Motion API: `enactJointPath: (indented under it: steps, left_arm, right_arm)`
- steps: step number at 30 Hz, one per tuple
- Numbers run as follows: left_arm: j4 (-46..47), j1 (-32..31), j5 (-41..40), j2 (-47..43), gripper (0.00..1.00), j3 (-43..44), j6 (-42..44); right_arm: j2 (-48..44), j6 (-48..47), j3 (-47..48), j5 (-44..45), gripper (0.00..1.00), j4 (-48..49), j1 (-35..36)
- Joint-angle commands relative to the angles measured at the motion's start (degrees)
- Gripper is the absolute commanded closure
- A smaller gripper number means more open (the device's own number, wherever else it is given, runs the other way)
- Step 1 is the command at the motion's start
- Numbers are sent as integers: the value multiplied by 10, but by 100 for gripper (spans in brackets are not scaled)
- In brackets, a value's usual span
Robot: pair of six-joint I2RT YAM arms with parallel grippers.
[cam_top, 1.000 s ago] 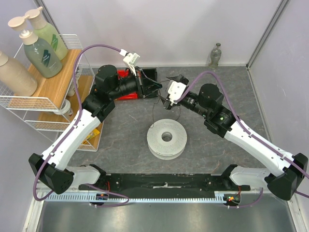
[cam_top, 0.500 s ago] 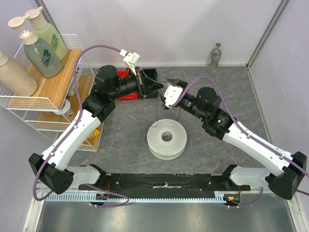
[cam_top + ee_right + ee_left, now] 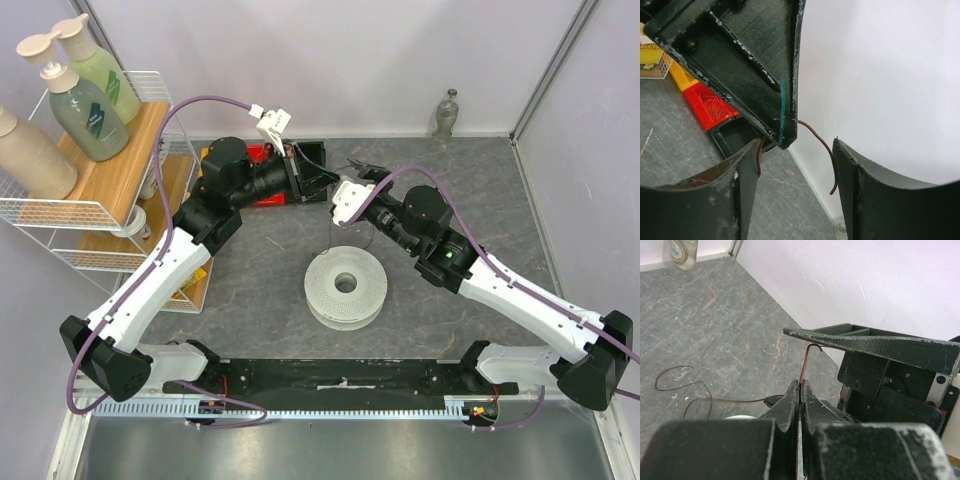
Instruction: Wrap the cables
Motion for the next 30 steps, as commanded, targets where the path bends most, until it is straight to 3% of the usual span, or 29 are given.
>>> enactJointPath:
  steps: [1,5,9,14,20,22,25,30]
  left_arm:
    - [-1,-4,-27,-11,98,8,-6]
    - [-2,-3,-31,-16,98,8,0]
    - [5,-3,-11,-20,98,7,0]
    - [12,-3,4,-28,98,0,7]
    - [14,-1,31,-35,98,-7,24]
    - [15,2,50,-32,84,-3,31]
    - [15,17,85,-31,44,9,36]
    - [19,78,151,-30,40,24,42]
  right_arm:
    - [-4,-24,3,12,43,15,4]
    - [-12,-32,-7,9,63,2,5]
    - [-18,-23,-8,9,72,-5,4]
    - [-19,-2,-1,1,97,-11,0]
    - [-22,59,16,-33,100,-29,-31]
    - [-24,75,18,-59,100,-37,-42]
    - [-26,94,21,-82,100,-53,-56]
    - [-40,112,16,-115,100,-70,-73]
